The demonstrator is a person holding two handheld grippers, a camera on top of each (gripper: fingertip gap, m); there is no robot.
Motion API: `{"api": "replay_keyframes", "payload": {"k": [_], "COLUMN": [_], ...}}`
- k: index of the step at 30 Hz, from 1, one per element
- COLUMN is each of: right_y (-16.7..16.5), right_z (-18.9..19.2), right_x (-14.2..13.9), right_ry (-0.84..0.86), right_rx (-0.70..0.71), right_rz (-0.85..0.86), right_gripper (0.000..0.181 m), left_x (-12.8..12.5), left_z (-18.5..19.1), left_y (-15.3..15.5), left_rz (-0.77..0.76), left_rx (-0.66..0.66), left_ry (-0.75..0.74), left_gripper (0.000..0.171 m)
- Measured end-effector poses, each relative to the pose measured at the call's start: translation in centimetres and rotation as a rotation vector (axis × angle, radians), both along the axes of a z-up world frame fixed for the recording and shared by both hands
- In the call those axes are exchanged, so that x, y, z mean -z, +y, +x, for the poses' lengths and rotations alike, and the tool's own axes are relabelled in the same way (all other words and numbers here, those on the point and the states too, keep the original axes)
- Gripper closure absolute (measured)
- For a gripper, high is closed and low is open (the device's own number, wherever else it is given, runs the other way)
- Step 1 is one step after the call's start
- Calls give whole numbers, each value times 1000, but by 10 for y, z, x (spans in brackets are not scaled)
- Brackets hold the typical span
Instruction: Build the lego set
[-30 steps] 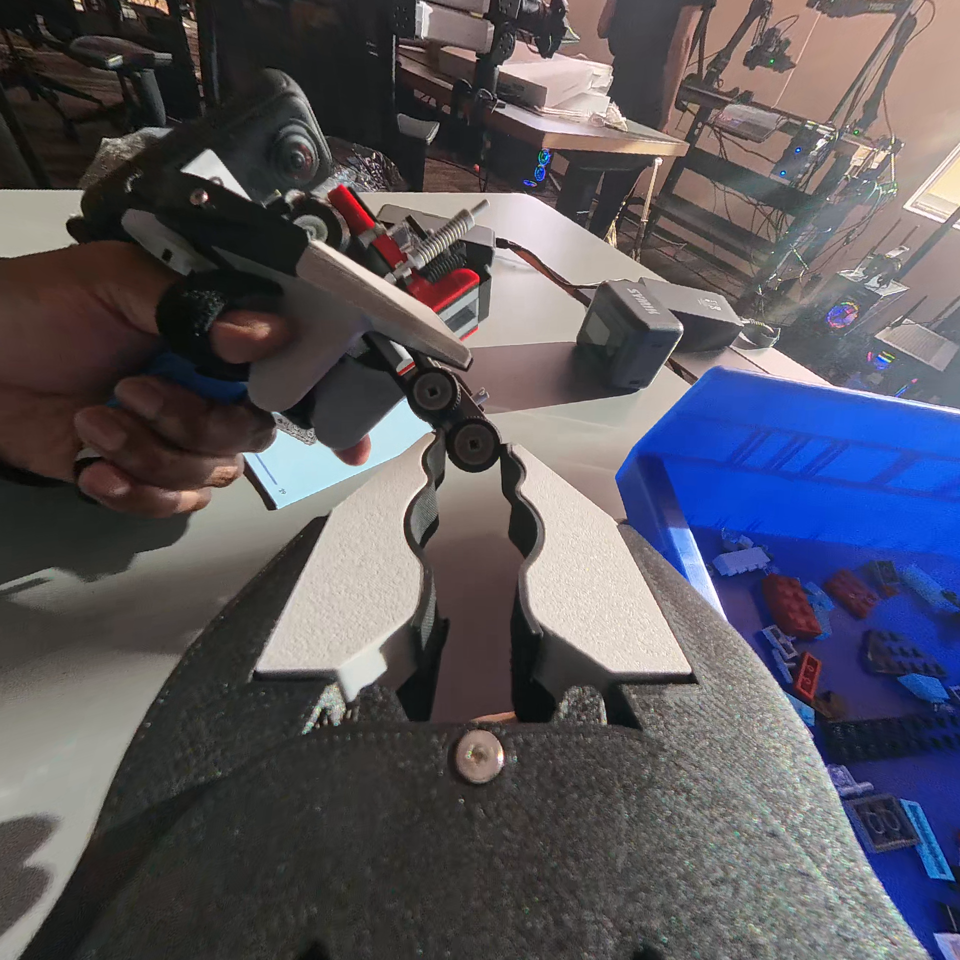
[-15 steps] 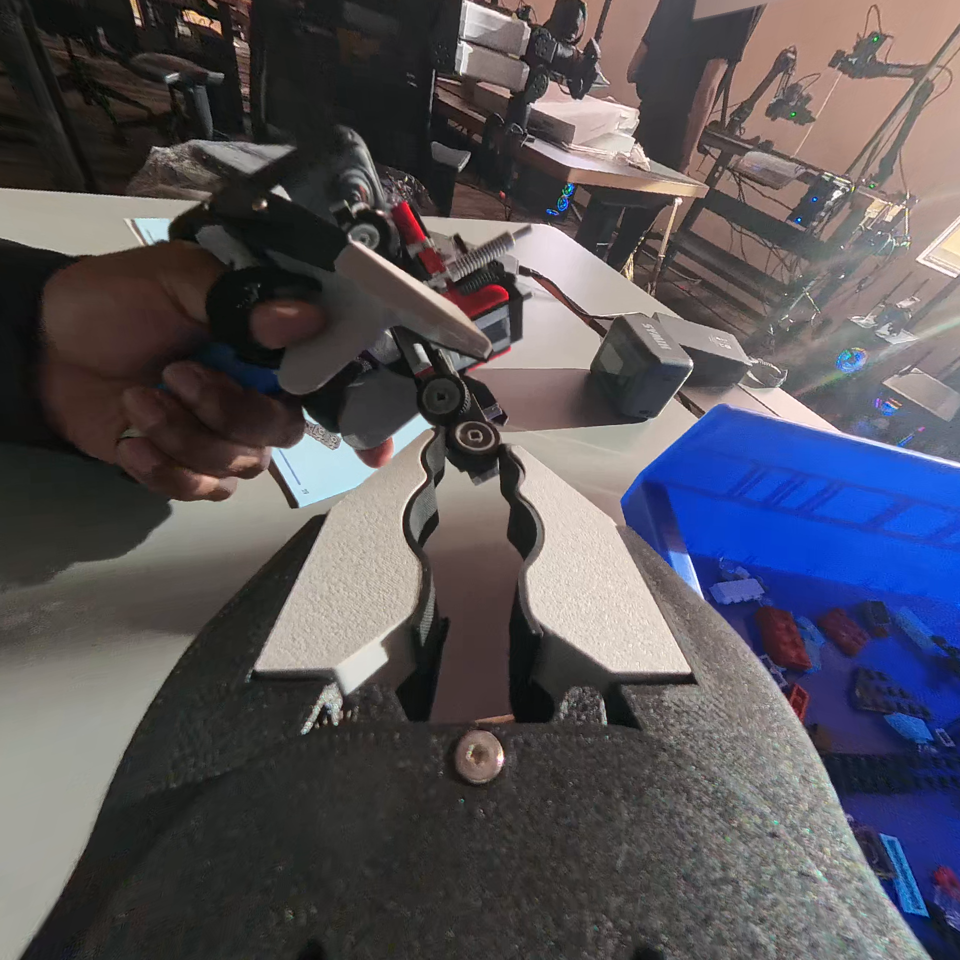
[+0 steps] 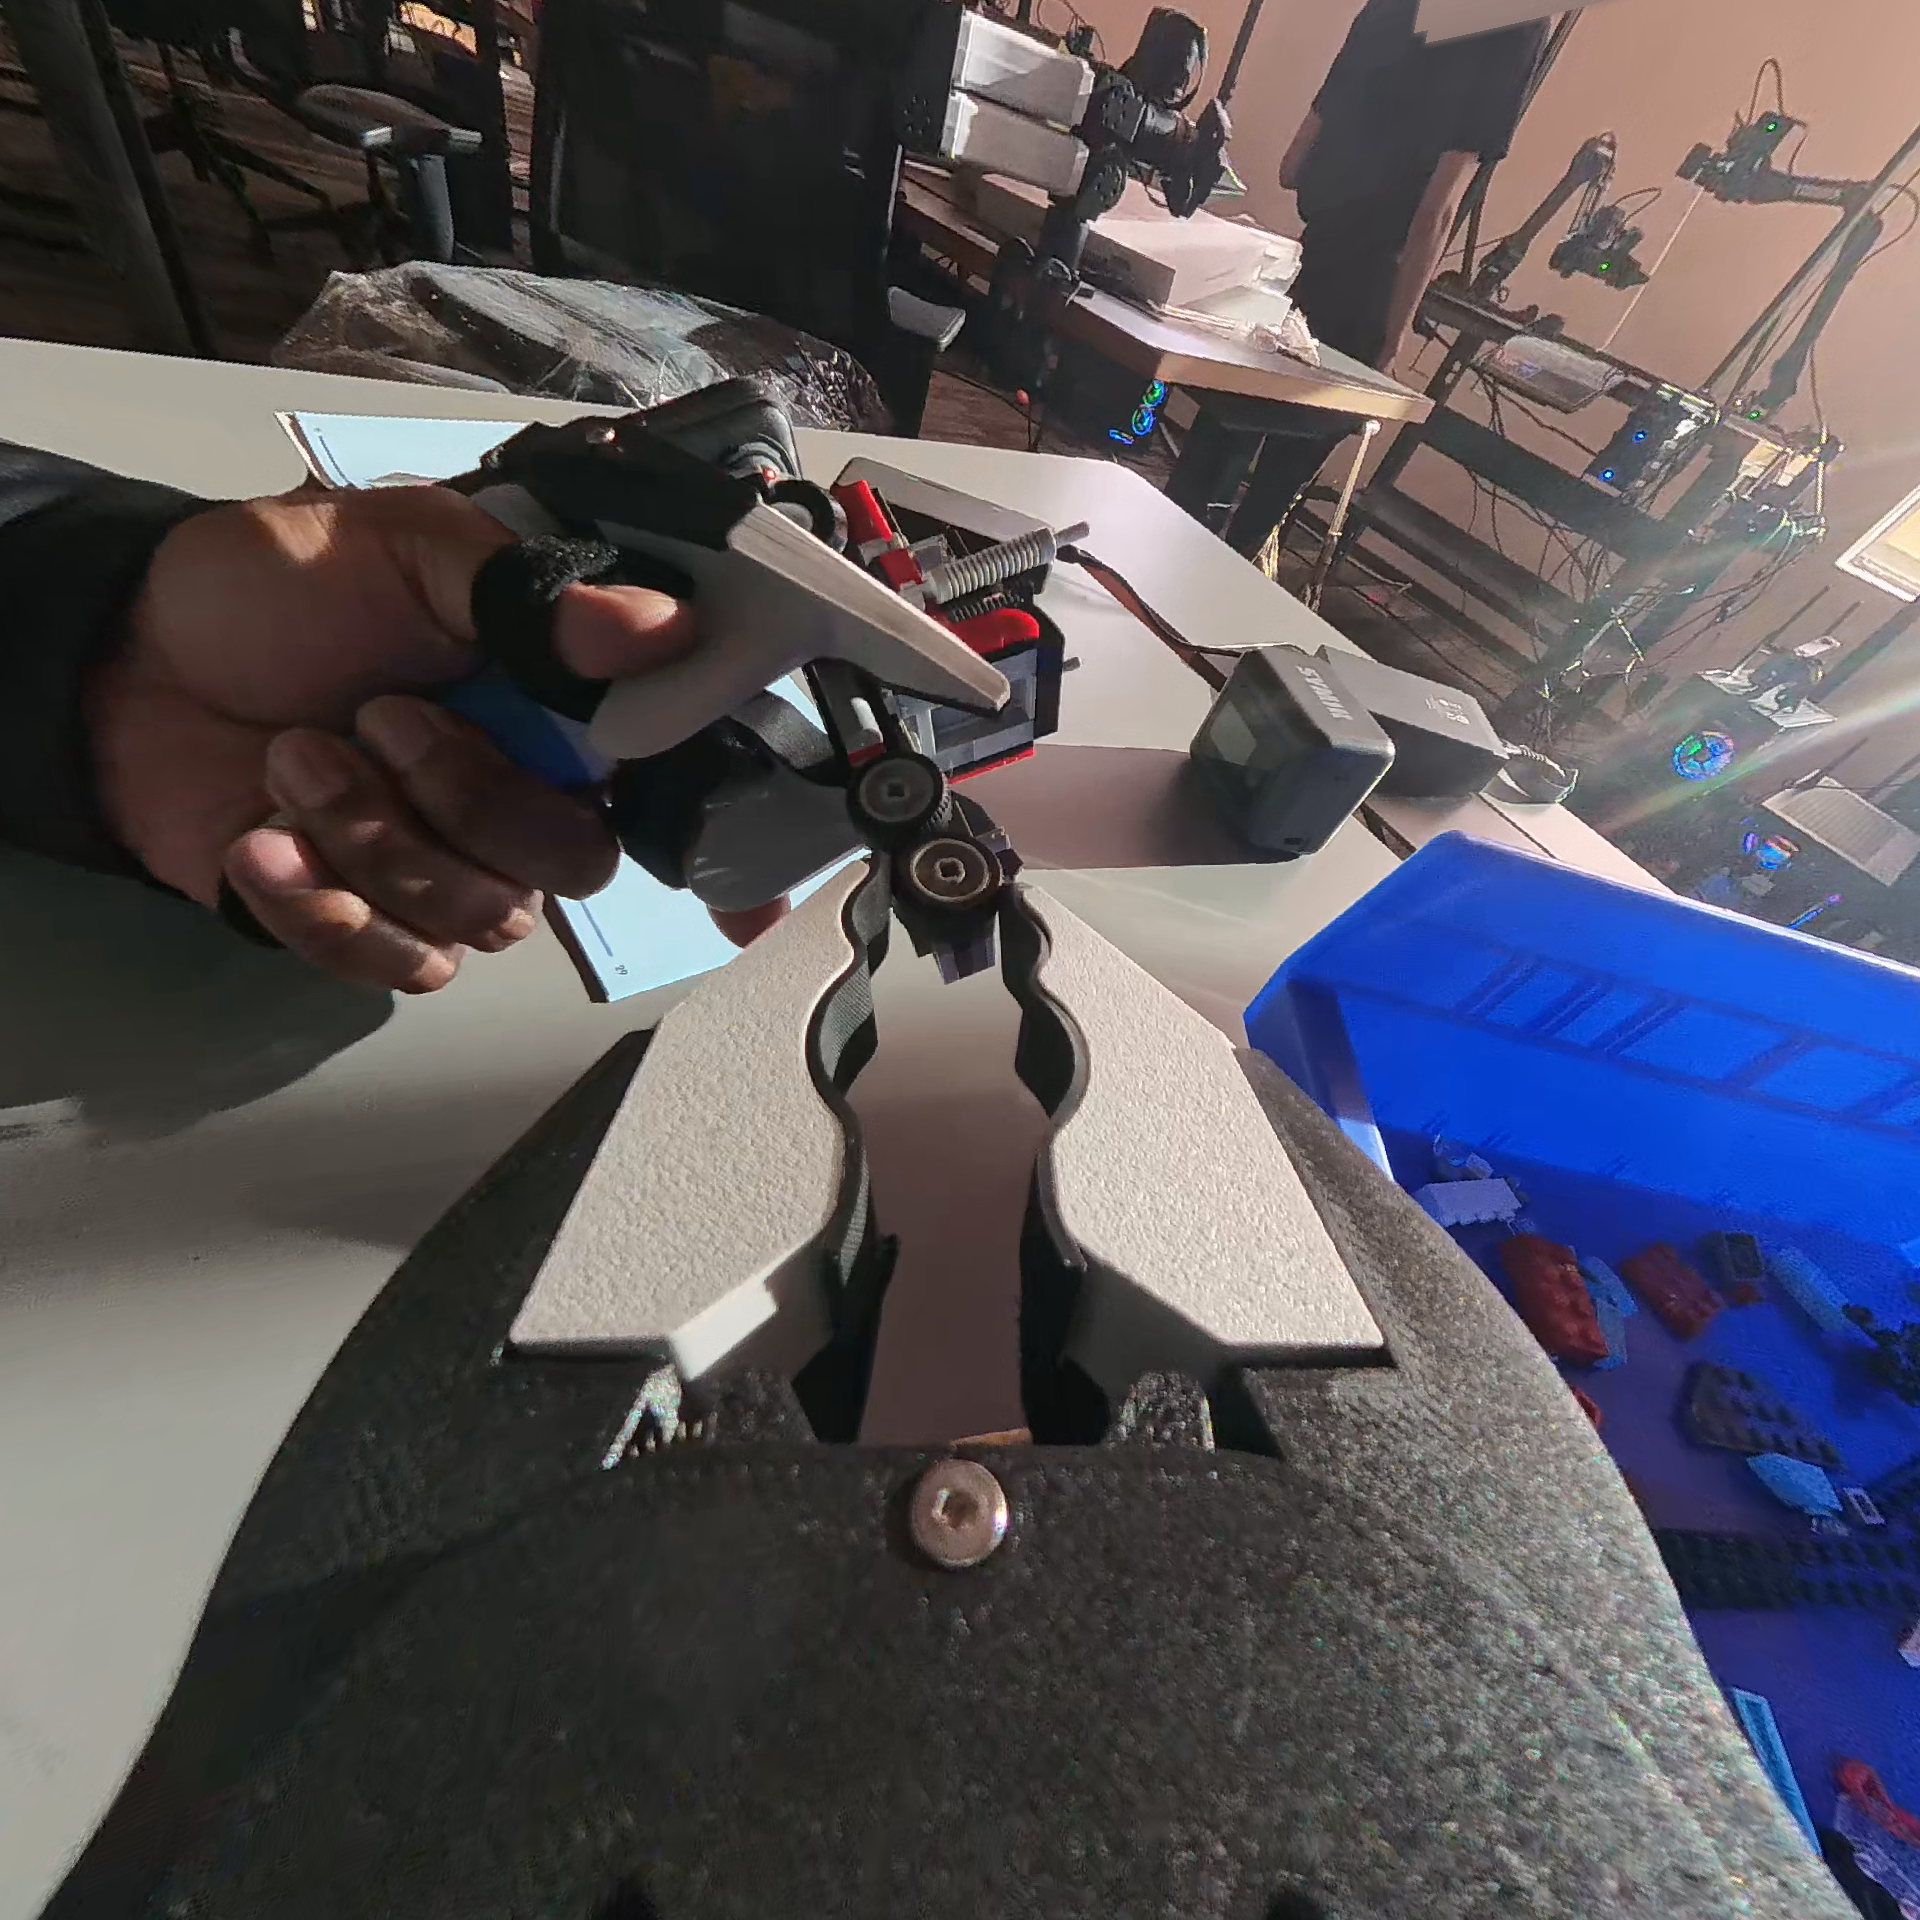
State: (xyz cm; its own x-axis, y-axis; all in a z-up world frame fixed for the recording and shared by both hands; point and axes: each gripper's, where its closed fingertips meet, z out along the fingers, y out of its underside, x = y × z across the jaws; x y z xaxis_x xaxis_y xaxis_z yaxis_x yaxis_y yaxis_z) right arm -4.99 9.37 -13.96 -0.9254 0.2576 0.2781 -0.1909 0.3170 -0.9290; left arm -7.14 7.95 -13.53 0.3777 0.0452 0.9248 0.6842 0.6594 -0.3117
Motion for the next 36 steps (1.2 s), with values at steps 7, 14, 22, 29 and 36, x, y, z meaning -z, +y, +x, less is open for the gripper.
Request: {"api": "replay_keyframes", "payload": {"k": [7,14,22,29,36], "right_y": [1,1,2,3,4], "right_z": [0,3,-1,-1,4], "right_x": [-1,1,1,2,-9], "right_ry": [44,75,88,96,56], "right_rx": [-2,-44,-36,-43,-85], "right_rz": [16,31,36,41,-35], "right_gripper": [157,157,157,157,156], "left_x": [0,1,2,-1,-7], "left_z": [2,1,3,5,8], "left_y": [2,2,6,7,8], "left_rz": [29,114,141,129,242], "left_rx": [17,50,105,146,184], "left_ry": [-14,-62,-76,-52,-74], "left_gripper": [115,115,113,112,114]}}
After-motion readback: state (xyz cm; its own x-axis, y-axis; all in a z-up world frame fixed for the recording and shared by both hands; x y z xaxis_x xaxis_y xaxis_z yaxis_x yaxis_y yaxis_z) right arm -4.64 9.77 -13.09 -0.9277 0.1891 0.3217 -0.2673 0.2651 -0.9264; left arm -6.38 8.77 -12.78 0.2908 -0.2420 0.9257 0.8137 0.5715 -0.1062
